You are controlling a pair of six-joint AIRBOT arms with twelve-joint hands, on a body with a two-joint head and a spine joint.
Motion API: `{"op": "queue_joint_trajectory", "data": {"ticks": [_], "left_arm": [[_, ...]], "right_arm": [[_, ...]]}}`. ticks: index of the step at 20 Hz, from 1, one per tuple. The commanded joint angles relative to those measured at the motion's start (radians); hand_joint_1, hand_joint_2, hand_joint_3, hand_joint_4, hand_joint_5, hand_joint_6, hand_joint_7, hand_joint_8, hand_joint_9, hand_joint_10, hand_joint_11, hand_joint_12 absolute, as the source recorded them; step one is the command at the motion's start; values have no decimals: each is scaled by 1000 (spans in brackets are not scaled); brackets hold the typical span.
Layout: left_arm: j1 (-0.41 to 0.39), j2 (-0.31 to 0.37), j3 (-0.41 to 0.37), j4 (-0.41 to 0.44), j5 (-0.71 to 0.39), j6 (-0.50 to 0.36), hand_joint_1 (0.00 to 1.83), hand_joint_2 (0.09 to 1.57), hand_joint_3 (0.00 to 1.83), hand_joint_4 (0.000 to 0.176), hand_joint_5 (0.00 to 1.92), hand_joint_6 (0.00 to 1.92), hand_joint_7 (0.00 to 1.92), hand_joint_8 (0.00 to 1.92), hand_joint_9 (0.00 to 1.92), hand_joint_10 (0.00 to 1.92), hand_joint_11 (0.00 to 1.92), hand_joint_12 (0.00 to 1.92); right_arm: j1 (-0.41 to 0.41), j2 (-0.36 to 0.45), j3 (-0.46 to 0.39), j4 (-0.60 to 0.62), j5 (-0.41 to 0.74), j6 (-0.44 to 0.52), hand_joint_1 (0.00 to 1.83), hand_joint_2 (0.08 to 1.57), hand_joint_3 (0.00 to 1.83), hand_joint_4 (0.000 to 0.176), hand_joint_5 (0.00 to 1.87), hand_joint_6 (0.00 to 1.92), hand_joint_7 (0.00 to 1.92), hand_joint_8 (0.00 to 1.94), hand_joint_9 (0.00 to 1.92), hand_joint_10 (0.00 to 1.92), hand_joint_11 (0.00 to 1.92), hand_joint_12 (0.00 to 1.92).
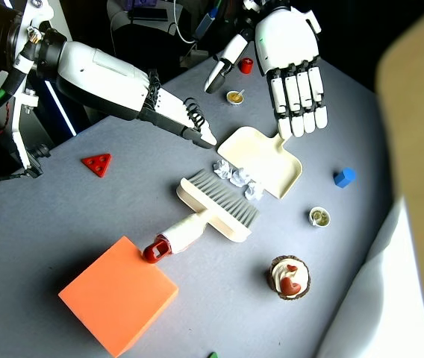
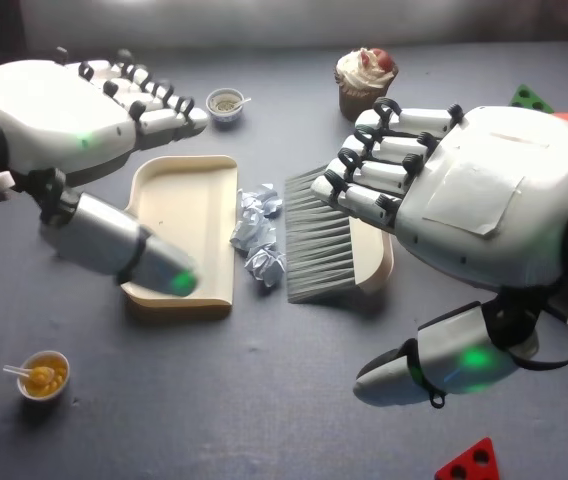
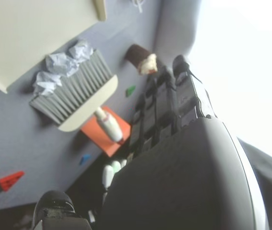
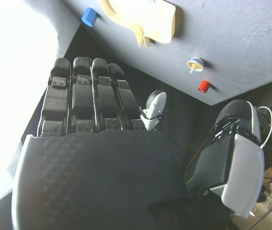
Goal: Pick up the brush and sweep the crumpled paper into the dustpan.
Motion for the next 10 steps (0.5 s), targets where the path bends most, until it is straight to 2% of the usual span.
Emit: {"op": "queue_joint_trajectory", "data": {"ticks": [1, 2, 3, 5, 7, 8, 10], "left_arm": [[-16, -4, 14, 0, -70, 11, 463, 715, 0, 0, 78, 7, 123, 8, 142, 15, 85, 99], [-18, -12, 26, 1, -66, 11, 463, 715, 0, 0, 78, 7, 123, 8, 142, 15, 85, 99], [-14, -24, 46, 5, -67, 12, 589, 713, 0, 0, 45, 1, 106, 1, 124, 6, 75, 94], [16, -31, 66, -2, -140, 12, 821, 740, 0, 0, 1, 0, 62, 0, 96, 0, 59, 85], [64, -32, 75, -30, -222, 11, 813, 749, 3, 0, 3, 1, 66, 3, 98, 1, 67, 88], [84, -33, 80, -45, -240, 12, 864, 779, 8, 0, 73, 11, 117, 5, 131, 4, 75, 90], [100, -40, 92, -79, -233, 43, 864, 795, 13, 0, 85, 13, 127, 7, 138, 5, 77, 91]], "right_arm": [[15, 5, -8, -41, -40, -2, 0, 811, 2, 0, 138, 15, 153, 15, 142, 12, 75, 58], [13, 3, -8, -41, -43, -2, 0, 811, 2, 0, 138, 15, 153, 15, 142, 12, 75, 58], [10, 1, -8, -42, -47, -2, 0, 808, 0, 0, 136, 12, 157, 14, 150, 14, 88, 61], [7, 0, -8, -42, -47, -2, 0, 812, 2, 0, 129, 0, 149, 0, 141, 0, 89, 41], [7, 0, -6, -42, -47, -2, 0, 813, 2, 0, 119, 0, 138, 0, 136, 0, 89, 40], [7, 0, -4, -42, -47, -2, 0, 808, 0, 0, 132, 5, 151, 6, 144, 4, 98, 42], [7, 0, -4, -45, -49, -2, 0, 807, 0, 0, 119, 0, 135, 0, 127, 0, 85, 35]]}}
